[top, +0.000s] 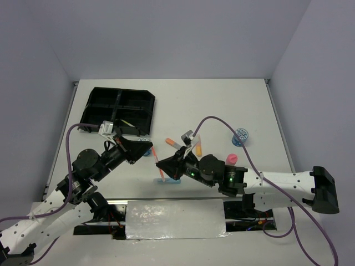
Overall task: Sort the stationery into containers
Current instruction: Close the pen cap on the pen.
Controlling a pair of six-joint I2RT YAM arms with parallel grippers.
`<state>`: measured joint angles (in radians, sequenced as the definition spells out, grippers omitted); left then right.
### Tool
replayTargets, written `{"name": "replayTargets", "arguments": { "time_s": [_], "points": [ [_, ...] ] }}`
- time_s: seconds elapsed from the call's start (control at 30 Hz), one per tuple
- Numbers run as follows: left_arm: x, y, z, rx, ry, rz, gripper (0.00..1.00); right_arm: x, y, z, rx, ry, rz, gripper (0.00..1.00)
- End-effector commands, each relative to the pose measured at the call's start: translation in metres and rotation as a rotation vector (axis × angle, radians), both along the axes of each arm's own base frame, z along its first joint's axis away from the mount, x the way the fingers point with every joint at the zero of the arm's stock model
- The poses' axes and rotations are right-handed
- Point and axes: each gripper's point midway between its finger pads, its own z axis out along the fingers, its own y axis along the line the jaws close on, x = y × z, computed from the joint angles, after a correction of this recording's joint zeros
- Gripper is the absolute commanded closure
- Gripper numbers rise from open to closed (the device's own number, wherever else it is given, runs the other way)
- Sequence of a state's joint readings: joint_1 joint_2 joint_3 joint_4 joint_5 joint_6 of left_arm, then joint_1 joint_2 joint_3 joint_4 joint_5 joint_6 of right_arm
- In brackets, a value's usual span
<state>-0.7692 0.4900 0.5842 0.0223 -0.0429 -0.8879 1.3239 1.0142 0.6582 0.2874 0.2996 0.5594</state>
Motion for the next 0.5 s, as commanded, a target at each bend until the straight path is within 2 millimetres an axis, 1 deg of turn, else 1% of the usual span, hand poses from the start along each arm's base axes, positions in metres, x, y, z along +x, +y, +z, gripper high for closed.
{"name": "replayTargets", "arguments": {
  "time_s": [0.0,0.27,0.37,0.47],
  "points": [
    [-0.003,-0.004,0.009,0.005,-0.052,-0.030,1.00,0.008,0.001,0.041,0.073,-0.053,-0.026,1.00],
    [-0.010,-0.016,0.006,0.035,-0.092,-0.116,1.00,0.011,0.002,0.049,0.068,-0.078,-0.012,1.00],
    [-0.012,-0.020,0.001,0.054,-0.104,-0.146,1.00,0.013,-0.004,0.056,0.084,-0.103,-0.021,1.00],
    [-0.016,-0.024,-0.005,0.083,-0.121,-0.179,1.00,0.012,-0.014,0.070,0.105,-0.135,-0.023,1.00]
  ]
}}
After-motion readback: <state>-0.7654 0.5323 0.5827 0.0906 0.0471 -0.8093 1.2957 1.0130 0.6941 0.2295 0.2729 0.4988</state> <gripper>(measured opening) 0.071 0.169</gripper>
